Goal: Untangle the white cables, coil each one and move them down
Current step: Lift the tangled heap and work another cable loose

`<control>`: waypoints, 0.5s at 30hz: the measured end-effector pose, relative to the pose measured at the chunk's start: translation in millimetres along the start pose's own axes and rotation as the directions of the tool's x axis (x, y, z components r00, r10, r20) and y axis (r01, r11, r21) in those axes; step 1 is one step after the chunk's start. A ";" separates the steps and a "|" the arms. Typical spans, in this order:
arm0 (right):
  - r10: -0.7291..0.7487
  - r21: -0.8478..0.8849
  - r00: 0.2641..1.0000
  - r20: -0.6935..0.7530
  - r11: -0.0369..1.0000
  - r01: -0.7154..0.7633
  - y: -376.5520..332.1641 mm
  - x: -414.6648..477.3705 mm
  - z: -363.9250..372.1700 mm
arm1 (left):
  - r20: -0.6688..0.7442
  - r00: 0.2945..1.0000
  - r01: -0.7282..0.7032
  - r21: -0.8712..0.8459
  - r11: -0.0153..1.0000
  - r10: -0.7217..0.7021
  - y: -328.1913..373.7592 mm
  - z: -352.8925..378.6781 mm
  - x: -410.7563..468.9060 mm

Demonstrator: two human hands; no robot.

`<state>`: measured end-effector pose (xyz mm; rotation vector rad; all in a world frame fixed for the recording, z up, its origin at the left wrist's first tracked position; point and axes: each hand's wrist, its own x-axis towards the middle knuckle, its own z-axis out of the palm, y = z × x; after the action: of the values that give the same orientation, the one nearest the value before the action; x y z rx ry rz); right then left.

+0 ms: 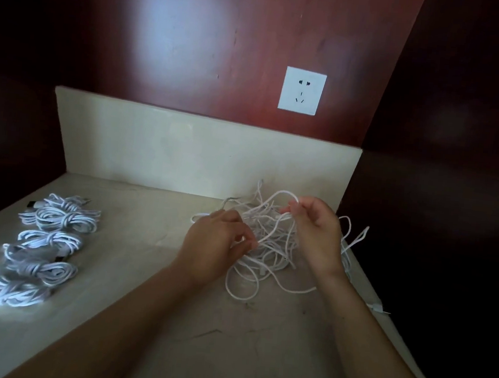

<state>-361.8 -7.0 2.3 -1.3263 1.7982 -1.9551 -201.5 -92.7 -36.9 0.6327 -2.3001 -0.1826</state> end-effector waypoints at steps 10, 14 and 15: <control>-0.081 -0.039 0.997 0.007 0.996 0.081 -22.0 -10.9 -17.0 | -0.104 0.993 0.049 -0.005 0.999 -0.049 -9.8 -8.8 0.3; -0.039 0.035 0.998 0.043 0.999 0.038 -32.5 -20.5 -17.2 | -0.049 0.991 0.121 -0.122 0.985 -0.128 -3.3 -8.4 -2.7; -0.043 0.053 0.997 0.066 0.998 0.040 -36.7 -23.8 -17.2 | -0.022 0.988 0.142 -0.217 0.966 -0.150 1.6 -8.9 -3.0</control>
<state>-344.0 30.2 24.8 -1.4059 1.6922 -1.9397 -194.1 -89.3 -31.8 0.6865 -2.1598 -0.4790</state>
